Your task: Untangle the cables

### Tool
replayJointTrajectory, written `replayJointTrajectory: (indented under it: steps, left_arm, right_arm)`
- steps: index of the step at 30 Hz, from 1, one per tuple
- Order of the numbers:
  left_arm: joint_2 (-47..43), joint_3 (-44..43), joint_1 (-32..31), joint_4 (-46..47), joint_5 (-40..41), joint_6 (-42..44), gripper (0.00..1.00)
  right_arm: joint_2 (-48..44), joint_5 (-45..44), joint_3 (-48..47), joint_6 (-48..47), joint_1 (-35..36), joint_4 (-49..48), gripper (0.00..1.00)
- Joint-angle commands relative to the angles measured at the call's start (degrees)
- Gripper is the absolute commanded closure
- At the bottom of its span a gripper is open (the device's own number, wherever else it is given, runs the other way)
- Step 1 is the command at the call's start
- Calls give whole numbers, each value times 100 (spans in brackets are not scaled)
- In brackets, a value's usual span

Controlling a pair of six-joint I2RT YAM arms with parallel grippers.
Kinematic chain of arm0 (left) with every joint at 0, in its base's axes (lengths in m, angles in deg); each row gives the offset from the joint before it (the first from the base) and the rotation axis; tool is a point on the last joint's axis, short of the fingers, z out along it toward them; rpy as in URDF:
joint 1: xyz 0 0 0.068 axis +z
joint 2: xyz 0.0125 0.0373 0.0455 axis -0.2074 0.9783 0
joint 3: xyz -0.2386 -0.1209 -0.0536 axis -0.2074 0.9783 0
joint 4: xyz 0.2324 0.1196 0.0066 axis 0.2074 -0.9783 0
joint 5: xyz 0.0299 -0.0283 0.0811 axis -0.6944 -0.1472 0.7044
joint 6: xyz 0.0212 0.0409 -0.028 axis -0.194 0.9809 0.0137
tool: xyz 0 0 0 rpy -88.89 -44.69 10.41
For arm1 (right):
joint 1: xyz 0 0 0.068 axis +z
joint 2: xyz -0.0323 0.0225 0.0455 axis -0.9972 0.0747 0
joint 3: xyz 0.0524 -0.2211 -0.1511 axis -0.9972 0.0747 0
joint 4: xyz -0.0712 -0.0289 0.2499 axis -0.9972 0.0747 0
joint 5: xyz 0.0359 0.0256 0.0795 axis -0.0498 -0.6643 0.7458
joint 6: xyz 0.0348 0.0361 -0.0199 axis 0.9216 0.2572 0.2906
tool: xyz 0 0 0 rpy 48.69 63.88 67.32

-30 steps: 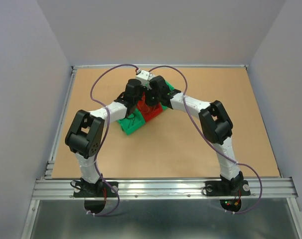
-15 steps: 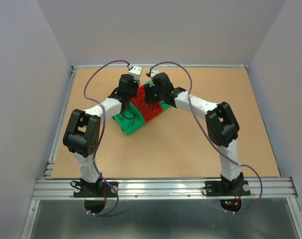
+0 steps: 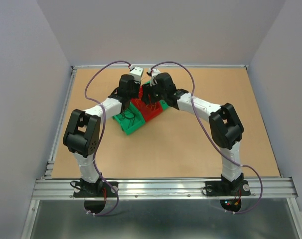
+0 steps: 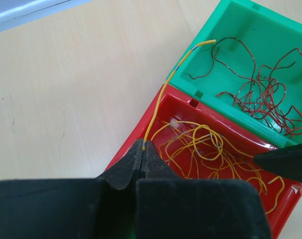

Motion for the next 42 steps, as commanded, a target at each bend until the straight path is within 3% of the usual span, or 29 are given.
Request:
replayJointTrajectory:
  steps: [1,6,10,16,26,42]
  left_arm:
    - [-89,-240,20,65,-378,-172,100]
    - [-247,-152,55,100,-721,-155,100]
    - [-274,-108,46,74,-906,-163,100]
    - [-300,-38,116,117,-1406,-251,100]
    - [-344,50,143,197,-1618,-321,98]
    - [-485,182,160,329,-1776,-295,97]
  right_arm:
    - [-94,13,86,140,-28,-713,38]
    - [-621,-383,867,474,-176,-1557,40]
    - [-1192,-226,1938,1256,-624,-2935,22]
    - [-1229,-182,2284,2055,-801,-3894,20]
    - [-562,425,2073,2856,-801,-5065,20]
    - [318,645,1133,3085,-625,-5338,30]
